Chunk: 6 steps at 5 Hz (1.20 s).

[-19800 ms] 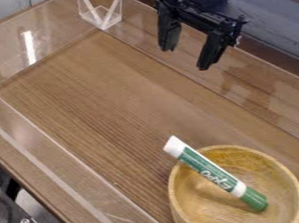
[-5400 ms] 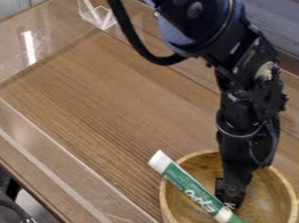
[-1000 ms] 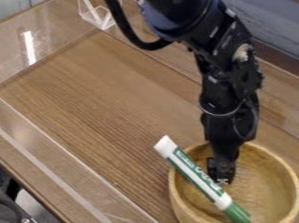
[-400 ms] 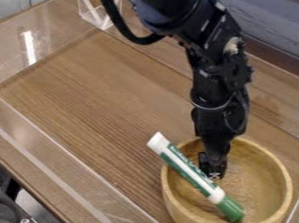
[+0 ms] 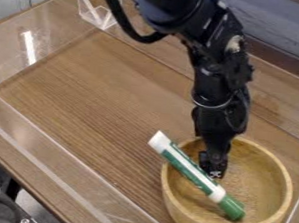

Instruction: Put the blue object in the brown bowl

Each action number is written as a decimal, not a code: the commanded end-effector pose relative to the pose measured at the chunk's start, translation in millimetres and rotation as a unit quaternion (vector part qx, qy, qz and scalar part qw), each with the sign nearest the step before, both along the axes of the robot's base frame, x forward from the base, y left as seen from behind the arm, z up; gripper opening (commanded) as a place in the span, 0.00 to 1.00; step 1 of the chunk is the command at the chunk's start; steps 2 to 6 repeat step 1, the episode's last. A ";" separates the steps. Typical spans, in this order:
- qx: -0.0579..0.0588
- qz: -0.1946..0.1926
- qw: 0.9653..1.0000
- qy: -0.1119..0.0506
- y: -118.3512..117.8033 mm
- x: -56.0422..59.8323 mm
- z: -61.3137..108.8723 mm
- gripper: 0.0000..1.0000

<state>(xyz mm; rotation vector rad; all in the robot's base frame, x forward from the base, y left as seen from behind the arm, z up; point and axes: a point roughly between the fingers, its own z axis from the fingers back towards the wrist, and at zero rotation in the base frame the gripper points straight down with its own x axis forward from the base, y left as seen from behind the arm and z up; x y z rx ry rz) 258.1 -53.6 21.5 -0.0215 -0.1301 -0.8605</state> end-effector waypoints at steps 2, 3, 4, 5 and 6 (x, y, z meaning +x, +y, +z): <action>0.003 0.003 1.000 -0.001 9.3 3.5 -1.8 1.00; 0.003 0.003 1.000 -0.001 9.3 3.5 -1.8 1.00; 0.003 0.003 1.000 -0.001 9.3 3.5 -1.8 1.00; 0.003 0.003 1.000 -0.001 9.3 3.5 -1.8 1.00; 0.003 0.003 1.000 -0.001 9.3 3.5 -1.8 1.00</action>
